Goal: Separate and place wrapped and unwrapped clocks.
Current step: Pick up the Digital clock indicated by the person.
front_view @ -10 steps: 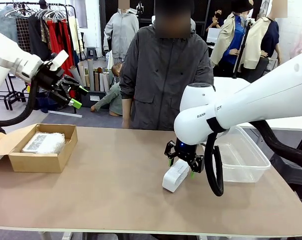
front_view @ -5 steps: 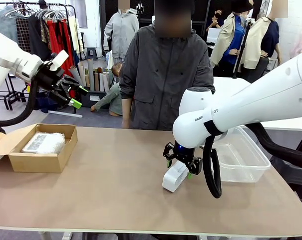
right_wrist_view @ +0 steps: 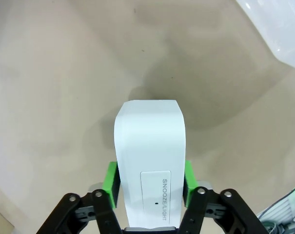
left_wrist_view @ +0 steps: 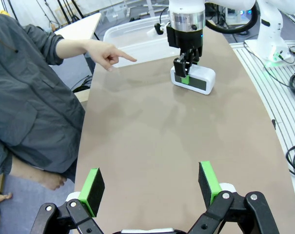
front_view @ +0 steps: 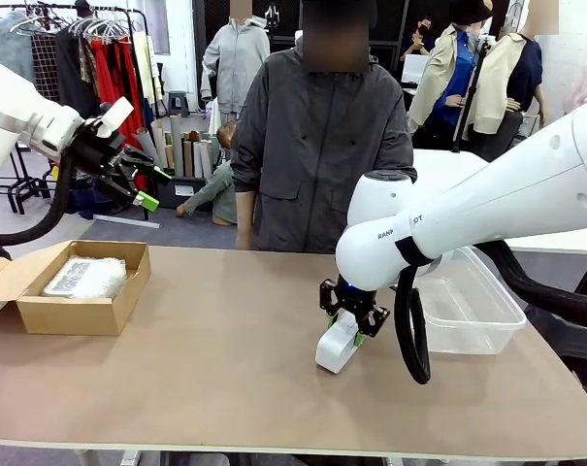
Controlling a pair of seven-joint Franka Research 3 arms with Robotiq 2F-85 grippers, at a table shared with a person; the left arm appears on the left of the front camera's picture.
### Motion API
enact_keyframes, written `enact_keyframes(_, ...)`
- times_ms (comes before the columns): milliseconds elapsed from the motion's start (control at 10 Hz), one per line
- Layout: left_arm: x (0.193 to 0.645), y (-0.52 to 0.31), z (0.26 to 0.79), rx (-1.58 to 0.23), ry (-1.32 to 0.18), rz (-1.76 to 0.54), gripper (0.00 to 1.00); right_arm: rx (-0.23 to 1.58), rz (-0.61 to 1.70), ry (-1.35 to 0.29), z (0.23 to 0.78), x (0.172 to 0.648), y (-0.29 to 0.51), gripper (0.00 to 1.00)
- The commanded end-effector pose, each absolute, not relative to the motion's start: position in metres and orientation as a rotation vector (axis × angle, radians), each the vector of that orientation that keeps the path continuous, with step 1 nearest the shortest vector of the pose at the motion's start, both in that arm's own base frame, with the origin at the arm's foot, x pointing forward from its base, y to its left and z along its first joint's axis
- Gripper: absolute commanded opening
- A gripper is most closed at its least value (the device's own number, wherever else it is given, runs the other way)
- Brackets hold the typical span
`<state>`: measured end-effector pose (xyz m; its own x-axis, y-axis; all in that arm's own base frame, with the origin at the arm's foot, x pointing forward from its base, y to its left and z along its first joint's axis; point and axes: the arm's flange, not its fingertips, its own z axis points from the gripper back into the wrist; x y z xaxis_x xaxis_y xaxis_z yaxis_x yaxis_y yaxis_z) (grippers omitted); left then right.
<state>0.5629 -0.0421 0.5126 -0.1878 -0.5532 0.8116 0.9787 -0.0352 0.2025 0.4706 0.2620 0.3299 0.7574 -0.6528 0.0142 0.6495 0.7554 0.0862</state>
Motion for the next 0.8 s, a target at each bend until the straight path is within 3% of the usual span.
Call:
enact_keyframes(0,0.558,-0.042,0.512,-0.631,-0.920,-1.556,1.00,0.084,-0.689,-0.066,0.328,0.473,0.261,0.00)
enact_keyframes(700,0.558,-0.042,0.512,-0.631,-0.920,-1.556,1.00,-0.129,-0.460,-0.144,0.394,0.453,0.267,0.00)
